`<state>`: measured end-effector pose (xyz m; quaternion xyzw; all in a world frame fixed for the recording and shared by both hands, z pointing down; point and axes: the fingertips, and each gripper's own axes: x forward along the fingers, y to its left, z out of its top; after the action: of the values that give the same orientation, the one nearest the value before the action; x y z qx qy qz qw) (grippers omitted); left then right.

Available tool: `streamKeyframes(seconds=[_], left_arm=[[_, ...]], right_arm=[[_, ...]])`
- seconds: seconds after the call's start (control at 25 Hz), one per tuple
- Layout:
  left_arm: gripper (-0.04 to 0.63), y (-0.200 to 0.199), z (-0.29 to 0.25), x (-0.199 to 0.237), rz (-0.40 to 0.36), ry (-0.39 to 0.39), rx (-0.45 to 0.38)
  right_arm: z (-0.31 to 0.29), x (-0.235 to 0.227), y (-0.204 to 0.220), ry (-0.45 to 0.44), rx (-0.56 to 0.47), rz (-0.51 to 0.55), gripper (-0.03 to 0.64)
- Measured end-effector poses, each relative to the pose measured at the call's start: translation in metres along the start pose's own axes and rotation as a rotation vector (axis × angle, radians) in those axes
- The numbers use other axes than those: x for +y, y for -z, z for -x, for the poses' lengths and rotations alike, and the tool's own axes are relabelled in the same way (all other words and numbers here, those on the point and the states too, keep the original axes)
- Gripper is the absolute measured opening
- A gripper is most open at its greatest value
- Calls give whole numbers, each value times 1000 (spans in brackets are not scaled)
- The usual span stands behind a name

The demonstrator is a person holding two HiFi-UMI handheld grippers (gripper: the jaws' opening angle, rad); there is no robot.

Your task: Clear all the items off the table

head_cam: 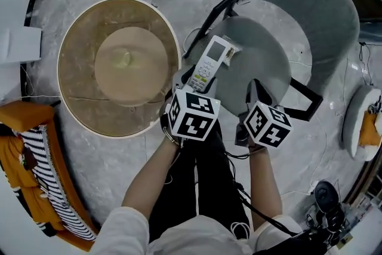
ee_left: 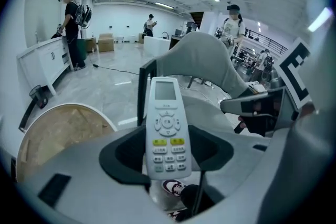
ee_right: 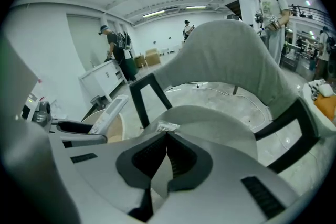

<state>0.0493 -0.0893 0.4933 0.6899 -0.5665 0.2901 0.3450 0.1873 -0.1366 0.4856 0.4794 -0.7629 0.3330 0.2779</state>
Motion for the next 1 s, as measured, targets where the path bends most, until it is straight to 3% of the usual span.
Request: streamKeyframes(seconds=[0.44, 0.76, 1.0], left_arm=[[253, 1, -74, -102, -95, 130, 111], [253, 4, -127, -137, -114, 183, 192], [253, 20, -161, -139, -129, 165, 255]], right_arm=[[16, -114, 12, 134, 11, -124, 24], [10, -159, 22, 164, 25, -186, 25], [-9, -176, 32, 162, 48, -204, 24]])
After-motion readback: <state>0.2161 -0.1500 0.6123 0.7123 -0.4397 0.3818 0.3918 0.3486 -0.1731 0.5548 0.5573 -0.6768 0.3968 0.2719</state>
